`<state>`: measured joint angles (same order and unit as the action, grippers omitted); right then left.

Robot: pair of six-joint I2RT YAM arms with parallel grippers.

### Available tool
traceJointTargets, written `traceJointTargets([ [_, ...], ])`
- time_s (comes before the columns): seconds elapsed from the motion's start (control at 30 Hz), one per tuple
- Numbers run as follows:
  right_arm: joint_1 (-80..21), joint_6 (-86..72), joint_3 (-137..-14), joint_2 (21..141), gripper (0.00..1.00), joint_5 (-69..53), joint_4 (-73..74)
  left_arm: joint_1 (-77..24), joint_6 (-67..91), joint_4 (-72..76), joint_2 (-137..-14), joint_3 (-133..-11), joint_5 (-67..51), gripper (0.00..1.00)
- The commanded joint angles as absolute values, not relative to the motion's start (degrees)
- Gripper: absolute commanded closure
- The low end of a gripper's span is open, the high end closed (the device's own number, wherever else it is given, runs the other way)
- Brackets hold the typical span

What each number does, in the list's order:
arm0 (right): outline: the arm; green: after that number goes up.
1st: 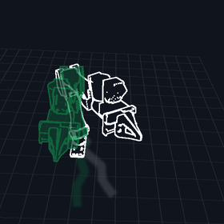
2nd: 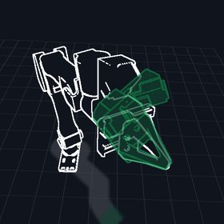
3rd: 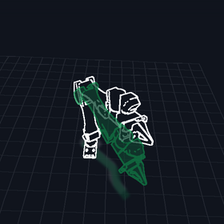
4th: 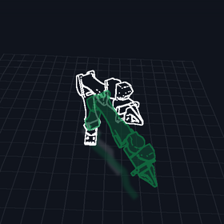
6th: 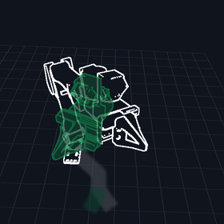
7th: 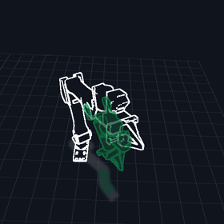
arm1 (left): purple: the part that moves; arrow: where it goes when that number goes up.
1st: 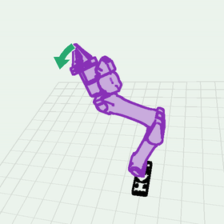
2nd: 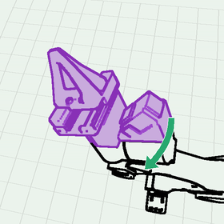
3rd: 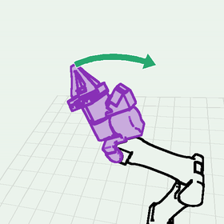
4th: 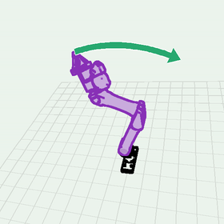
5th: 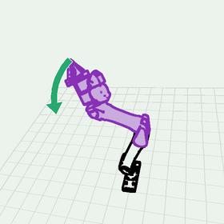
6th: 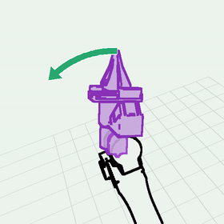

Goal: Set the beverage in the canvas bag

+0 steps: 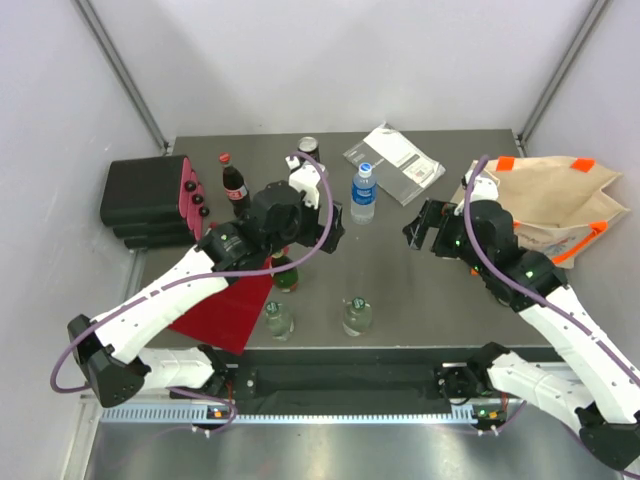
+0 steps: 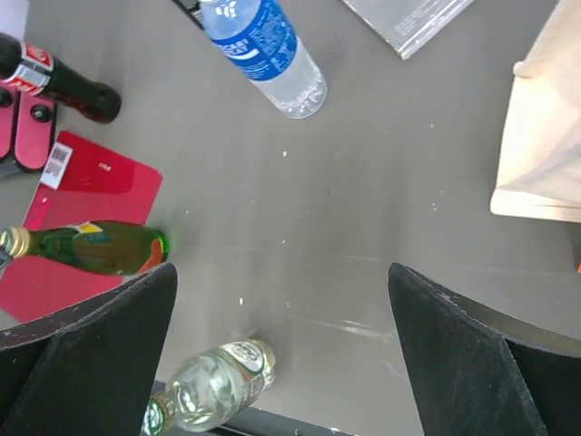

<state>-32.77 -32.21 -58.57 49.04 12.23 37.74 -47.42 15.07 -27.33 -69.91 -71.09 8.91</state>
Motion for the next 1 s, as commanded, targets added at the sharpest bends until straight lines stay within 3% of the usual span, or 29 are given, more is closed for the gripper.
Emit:
traceJointTargets([
  [0.0,-32.3,-34.7,-59.2,49.3,0.0,15.6,38.3,-47.4,13.3,-22.9,-68.0,-70.0,10.0,0.01],
  [0.3,-32.3,-42.4,-58.4,49.6,0.0,21.6,41.7,-47.4,9.8,-20.5,-64.5,-63.4,10.0,0.01],
  [0.73,-28.7,-57.6,-57.7,52.6,0.08,49.0,65.7,-47.5,7.2,-22.9,-57.0,-58.7,11.3,0.01],
  [0.83,-25.1,-60.6,-58.4,52.2,0.09,54.3,71.6,-47.5,7.1,-20.8,-54.2,-55.9,11.5,0.01],
  [0.97,-16.5,-51.9,-58.7,48.3,0.12,53.8,67.7,-47.5,7.1,-19.5,-51.6,-54.2,11.9,0.01],
])
